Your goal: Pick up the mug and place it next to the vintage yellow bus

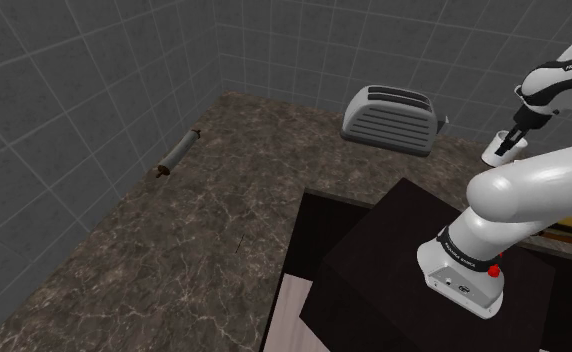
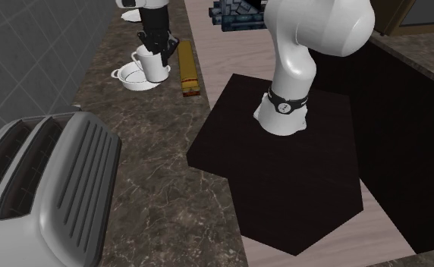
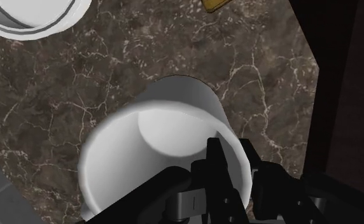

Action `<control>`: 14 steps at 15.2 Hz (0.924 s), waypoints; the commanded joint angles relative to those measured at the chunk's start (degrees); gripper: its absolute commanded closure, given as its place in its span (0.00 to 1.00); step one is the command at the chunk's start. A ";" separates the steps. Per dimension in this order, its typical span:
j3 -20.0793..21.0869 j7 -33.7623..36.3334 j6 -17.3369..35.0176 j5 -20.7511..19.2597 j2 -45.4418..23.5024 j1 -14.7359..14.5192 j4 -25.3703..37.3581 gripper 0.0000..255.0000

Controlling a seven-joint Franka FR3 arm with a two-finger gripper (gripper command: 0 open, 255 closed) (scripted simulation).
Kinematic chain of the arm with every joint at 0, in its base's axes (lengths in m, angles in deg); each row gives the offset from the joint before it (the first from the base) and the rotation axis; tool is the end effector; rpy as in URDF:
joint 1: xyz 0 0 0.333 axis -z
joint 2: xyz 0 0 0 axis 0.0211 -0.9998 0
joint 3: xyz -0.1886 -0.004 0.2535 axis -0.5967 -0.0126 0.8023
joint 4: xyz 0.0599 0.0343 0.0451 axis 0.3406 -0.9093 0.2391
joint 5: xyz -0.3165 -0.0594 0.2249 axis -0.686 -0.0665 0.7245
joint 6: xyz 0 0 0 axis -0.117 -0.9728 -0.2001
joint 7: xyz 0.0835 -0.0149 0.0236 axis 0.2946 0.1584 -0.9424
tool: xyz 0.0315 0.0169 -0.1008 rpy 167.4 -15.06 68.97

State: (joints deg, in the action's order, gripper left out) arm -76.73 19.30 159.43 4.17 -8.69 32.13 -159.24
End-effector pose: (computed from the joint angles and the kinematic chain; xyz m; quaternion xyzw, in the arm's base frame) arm 0.0527 -0.4006 0.3399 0.9993 -0.0151 -0.0073 0.0332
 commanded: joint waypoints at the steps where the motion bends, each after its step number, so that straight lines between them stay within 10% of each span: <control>1: -2.66 -3.27 0.09 -0.17 -0.64 0.36 1.43 1.00; 9: -19.39 -18.83 1.71 5.09 -8.02 -6.39 11.43 1.00; 14: -39.69 -28.83 1.95 10.67 -12.39 -21.82 19.43 1.00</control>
State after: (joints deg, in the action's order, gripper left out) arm -110.89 -7.39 161.24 13.78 -20.30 14.74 -141.58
